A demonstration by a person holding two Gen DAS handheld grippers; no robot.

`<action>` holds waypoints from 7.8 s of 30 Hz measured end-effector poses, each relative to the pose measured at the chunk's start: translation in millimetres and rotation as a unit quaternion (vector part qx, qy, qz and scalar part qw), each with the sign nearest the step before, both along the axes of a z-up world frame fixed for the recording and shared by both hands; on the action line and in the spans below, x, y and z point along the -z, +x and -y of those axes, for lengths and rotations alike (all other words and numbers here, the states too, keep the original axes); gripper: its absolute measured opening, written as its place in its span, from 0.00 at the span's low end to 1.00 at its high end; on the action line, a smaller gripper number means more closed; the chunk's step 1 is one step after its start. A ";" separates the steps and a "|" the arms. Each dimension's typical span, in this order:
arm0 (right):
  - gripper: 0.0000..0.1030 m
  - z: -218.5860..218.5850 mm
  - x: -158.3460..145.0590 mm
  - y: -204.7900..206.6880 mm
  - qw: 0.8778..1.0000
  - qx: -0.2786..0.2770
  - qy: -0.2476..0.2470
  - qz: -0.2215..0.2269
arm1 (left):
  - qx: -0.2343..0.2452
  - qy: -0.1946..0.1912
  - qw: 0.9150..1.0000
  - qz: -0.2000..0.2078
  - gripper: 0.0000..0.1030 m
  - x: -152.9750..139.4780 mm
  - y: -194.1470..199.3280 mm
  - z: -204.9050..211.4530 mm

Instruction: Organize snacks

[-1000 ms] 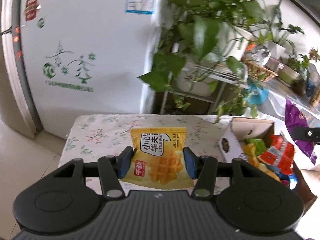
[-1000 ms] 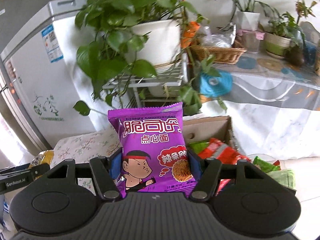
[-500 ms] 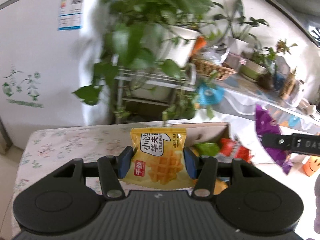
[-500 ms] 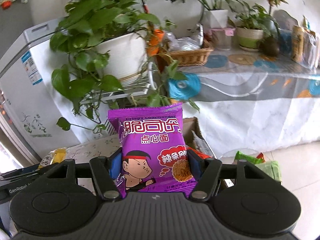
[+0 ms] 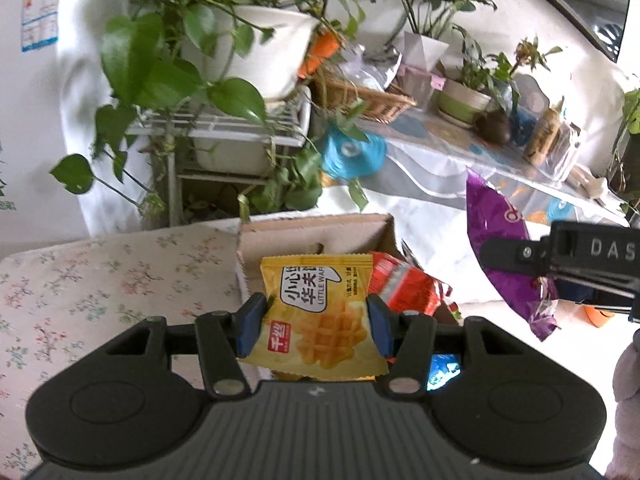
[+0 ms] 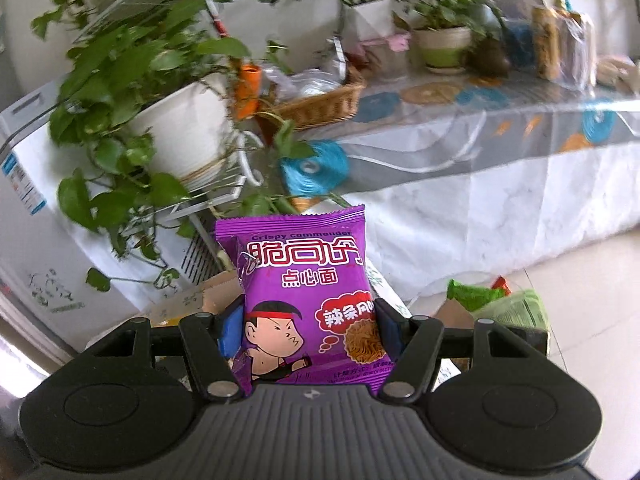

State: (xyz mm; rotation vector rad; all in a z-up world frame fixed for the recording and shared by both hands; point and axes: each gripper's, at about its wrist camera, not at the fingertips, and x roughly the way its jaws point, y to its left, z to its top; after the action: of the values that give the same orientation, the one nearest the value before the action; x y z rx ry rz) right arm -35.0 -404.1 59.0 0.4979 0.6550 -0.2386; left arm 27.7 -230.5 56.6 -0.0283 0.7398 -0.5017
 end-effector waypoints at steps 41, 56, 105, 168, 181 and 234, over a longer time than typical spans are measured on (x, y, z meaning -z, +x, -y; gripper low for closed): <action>0.97 -5.9 9.0 7.9 0.998 0.015 -0.041 -0.054 | -0.055 0.108 0.992 -0.046 0.91 7.2 -2.0 6.4; 1.00 -13.5 14.5 -16.6 0.993 0.015 -0.079 -0.085 | -0.083 0.113 0.989 -0.055 0.95 -10.8 -6.1 -8.5; 1.00 -18.9 25.8 -2.3 0.987 -0.007 -0.104 -0.125 | -0.089 0.182 0.978 -0.057 0.98 -4.6 -3.8 16.8; 1.00 -37.6 31.6 -14.6 0.988 -0.006 -0.090 -0.124 | -0.049 0.141 0.988 -0.045 0.99 -11.2 -27.7 -14.9; 1.00 -81.6 33.4 -26.7 0.990 -0.023 -0.087 -0.107 | -0.045 0.133 0.989 -0.042 0.99 -12.1 -44.6 -65.8; 1.00 -279.8 152.7 22.2 0.973 -0.156 -0.170 -0.010 | -0.150 0.160 0.966 -0.140 0.99 86.1 -14.6 -252.7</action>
State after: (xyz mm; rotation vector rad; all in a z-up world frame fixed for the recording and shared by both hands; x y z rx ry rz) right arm -12.7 -124.3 -93.7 0.0600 0.6863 -0.0549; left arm 13.1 22.2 -29.4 0.0913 1.0677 -0.0839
